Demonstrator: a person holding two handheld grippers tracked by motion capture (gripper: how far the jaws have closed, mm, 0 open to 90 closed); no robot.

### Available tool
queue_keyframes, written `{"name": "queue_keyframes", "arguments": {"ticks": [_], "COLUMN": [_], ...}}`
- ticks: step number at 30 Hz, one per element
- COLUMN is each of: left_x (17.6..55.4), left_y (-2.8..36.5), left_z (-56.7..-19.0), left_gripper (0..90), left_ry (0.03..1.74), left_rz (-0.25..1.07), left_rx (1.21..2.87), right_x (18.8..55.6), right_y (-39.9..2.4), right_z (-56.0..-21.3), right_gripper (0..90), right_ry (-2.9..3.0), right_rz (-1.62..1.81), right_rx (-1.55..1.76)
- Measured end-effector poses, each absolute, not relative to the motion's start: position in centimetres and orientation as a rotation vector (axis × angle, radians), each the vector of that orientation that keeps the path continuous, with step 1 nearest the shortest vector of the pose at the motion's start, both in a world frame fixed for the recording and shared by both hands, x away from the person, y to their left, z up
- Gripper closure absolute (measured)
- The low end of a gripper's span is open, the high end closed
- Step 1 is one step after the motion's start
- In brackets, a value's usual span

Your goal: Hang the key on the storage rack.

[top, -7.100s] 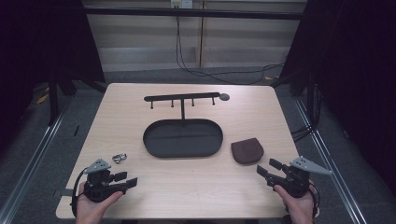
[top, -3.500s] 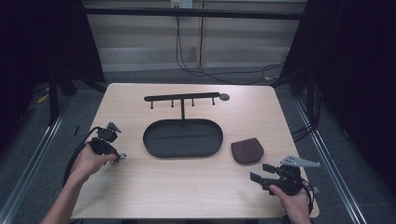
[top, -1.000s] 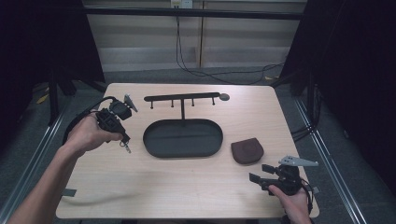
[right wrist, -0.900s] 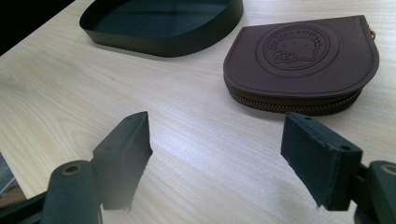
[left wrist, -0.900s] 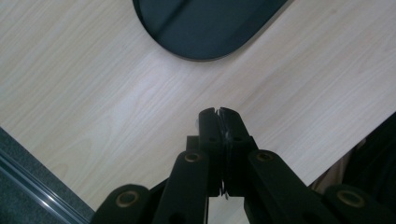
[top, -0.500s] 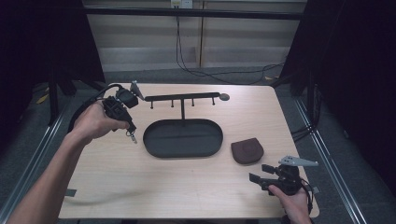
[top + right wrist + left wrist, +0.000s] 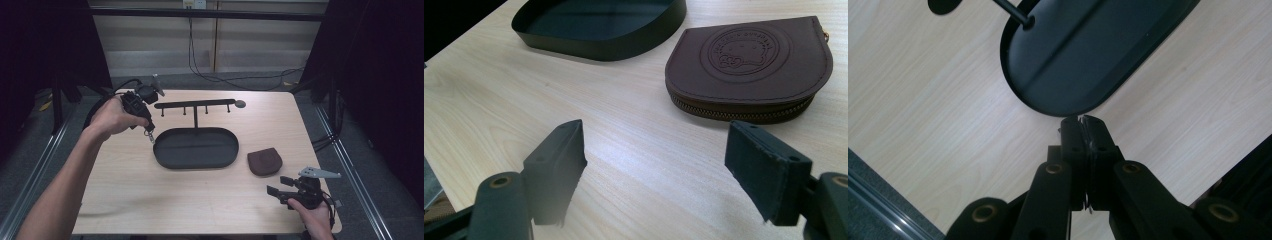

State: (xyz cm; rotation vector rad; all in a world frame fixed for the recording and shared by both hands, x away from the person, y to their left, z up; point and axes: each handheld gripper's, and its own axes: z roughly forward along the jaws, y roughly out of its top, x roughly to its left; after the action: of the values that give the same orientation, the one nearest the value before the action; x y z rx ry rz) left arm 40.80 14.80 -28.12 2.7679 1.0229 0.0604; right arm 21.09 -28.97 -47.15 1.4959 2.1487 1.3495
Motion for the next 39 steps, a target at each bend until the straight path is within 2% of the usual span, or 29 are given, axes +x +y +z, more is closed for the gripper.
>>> {"name": "queue_keyframes", "arguments": {"ticks": [39], "left_x": [45.8], "left_y": [12.5], "left_z": [-28.1], "left_gripper": [89.1], "left_ry": [1.103], "left_rz": [0.030], "left_rx": [2.720], "right_x": [21.1], "right_y": [-29.1], "right_z": [-47.1], "right_gripper": [23.6], "right_ry": [2.149], "right_rz": [1.367], "right_rx": [1.497]}}
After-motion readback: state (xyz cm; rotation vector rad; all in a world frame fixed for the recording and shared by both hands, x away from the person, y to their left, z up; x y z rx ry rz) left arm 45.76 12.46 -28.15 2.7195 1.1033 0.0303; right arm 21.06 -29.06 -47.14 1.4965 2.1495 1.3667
